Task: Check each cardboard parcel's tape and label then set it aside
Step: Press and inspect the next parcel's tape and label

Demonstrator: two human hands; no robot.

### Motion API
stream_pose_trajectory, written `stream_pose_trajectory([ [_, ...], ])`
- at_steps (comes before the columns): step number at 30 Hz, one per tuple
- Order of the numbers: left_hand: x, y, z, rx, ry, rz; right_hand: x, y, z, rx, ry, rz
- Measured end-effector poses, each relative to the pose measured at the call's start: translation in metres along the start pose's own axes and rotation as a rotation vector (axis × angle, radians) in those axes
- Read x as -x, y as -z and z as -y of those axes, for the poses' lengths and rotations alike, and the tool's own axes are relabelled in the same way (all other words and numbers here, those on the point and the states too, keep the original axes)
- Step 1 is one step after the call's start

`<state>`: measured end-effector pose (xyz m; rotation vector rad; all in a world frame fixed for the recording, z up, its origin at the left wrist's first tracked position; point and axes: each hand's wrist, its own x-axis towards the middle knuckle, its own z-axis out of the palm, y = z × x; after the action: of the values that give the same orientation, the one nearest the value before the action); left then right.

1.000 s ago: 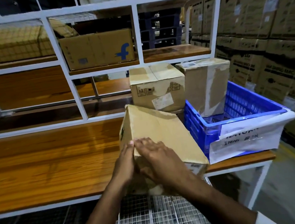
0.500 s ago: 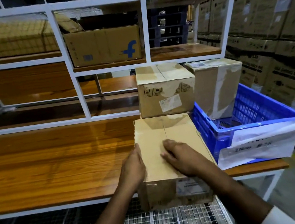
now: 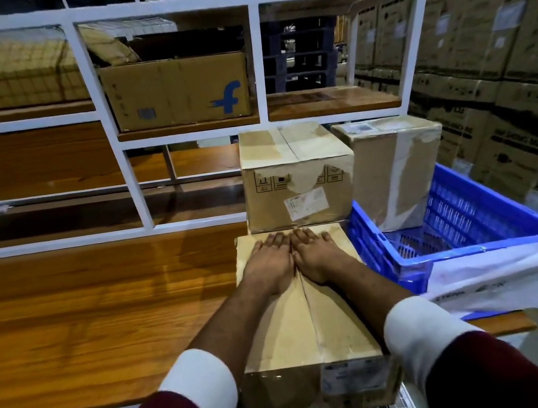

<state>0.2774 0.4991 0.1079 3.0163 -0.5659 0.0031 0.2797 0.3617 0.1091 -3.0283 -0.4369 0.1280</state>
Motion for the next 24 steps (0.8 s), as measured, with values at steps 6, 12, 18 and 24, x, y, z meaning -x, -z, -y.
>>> stream_pose_trajectory([
  [6,-0.007,-0.007,0.005,-0.042,-0.015,-0.017,-0.008,-0.012,-0.008,0.001,0.026,-0.062],
  [12,0.015,0.005,0.018,0.040,0.101,-0.004,0.013,0.008,-0.024,0.015,-0.049,-0.017],
  [18,0.033,-0.003,0.030,0.103,0.112,-0.083,0.027,-0.014,-0.038,-0.011,-0.070,-0.141],
  [24,0.036,0.003,0.011,0.093,0.045,-0.060,0.034,0.002,-0.018,0.007,0.013,-0.105],
])
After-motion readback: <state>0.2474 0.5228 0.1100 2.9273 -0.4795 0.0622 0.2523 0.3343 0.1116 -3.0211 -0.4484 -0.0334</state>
